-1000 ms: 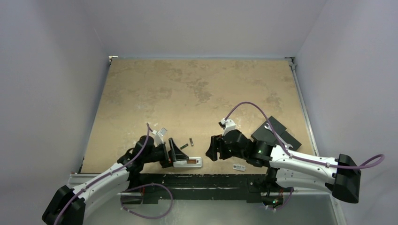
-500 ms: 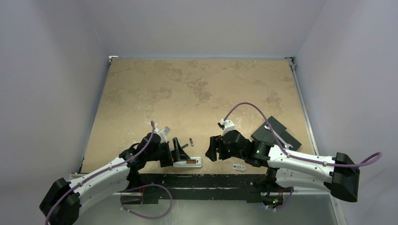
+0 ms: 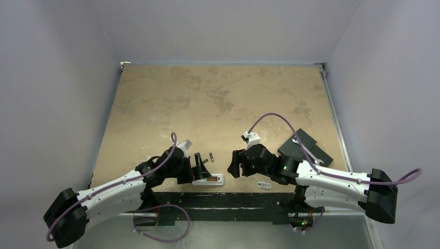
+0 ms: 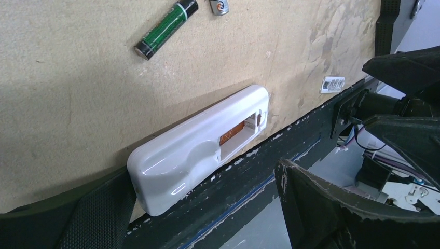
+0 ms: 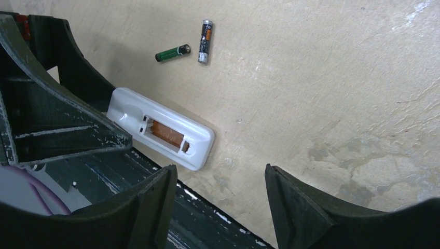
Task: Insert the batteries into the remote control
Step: Place the remote control at the center of the board.
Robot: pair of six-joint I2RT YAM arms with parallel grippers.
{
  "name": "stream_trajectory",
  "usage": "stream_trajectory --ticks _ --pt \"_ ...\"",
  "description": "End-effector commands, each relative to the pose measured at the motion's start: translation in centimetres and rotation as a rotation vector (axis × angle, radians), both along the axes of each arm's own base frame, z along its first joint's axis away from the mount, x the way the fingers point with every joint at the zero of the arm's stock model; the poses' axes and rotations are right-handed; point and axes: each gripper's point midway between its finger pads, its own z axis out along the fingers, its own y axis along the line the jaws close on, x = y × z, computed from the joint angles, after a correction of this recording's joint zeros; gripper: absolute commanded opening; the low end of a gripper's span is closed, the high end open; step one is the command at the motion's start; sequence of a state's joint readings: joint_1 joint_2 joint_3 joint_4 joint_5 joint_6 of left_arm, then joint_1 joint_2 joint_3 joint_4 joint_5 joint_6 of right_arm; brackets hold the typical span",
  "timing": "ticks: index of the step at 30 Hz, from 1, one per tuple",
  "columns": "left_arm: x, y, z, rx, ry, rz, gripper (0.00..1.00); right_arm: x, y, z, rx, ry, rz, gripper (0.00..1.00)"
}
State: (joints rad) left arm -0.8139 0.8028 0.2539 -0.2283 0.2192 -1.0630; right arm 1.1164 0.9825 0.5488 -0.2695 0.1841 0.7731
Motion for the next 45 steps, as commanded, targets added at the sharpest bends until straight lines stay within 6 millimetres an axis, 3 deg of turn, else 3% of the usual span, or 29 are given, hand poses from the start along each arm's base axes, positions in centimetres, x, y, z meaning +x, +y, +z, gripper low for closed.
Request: stream_trajectory --ticks 1,16,35,45 --pt "1.0 -1.3 1.8 -0.013 -0.052 0.001 0.99 0.6 -0.3 -0.2 -0.013 -0.028 -0.025 0.71" --pt "0.5 -3.9 1.9 0.010 -0.068 -0.044 0.99 0.7 -1.0 0.3 -0.009 -0.043 -0.049 0.72" --pt "0.6 -1.4 3.4 0.116 -0.135 -0.043 0.99 0.7 0.4 0.3 -0.029 -0.028 0.001 0.72" --pt "1.1 -0.6 6.0 0.110 -0.204 -0.025 0.99 1.6 1.9 0.8 -0.060 -0.045 0.023 0.70"
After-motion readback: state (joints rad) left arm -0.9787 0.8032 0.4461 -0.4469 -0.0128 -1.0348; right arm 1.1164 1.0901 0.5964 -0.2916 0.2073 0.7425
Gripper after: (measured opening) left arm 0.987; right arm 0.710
